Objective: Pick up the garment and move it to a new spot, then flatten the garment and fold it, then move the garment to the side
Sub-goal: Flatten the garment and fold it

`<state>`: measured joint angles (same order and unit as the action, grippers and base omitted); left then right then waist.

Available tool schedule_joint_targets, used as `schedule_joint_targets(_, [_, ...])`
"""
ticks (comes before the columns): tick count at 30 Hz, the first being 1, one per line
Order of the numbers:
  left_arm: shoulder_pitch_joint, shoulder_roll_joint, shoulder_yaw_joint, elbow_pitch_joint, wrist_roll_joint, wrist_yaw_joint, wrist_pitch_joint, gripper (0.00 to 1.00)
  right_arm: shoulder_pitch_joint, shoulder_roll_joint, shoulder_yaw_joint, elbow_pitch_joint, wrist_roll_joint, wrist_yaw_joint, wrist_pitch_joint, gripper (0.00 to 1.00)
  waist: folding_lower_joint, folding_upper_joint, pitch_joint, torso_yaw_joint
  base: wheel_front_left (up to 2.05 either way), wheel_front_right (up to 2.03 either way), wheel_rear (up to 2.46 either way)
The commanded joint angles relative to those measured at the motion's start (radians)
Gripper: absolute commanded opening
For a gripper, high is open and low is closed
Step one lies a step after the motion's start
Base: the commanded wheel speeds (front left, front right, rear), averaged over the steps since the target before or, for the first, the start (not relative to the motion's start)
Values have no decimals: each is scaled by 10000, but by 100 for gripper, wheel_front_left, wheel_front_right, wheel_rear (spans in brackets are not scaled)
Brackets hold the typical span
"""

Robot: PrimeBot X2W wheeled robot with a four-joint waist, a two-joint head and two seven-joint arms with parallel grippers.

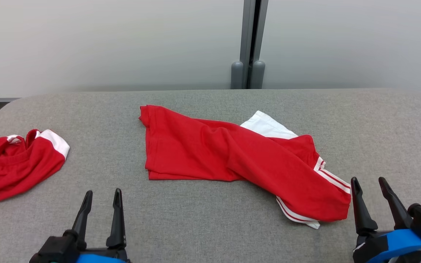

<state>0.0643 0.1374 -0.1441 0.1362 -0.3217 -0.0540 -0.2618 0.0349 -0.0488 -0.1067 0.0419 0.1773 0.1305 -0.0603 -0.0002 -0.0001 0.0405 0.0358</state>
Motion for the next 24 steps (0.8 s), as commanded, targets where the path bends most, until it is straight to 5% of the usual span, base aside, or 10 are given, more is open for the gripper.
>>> schedule_joint_targets(1, [217,-12,111,-8,99,-14,-43,100,170,-29,-22,9,58,5,56,100,2,1,-71,1,0,0,0])
schedule_joint_targets(17, [354,-109,-14,-349,540,12,-44,100,-312,-30,-93,358,132,5,704,100,2,1,-129,202,0,0,0])
schedule_joint_targets(24, [148,-129,-123,-474,589,-59,-45,100,-2748,-37,-462,1058,-349,3,3321,100,2,1,227,266,0,0,0])
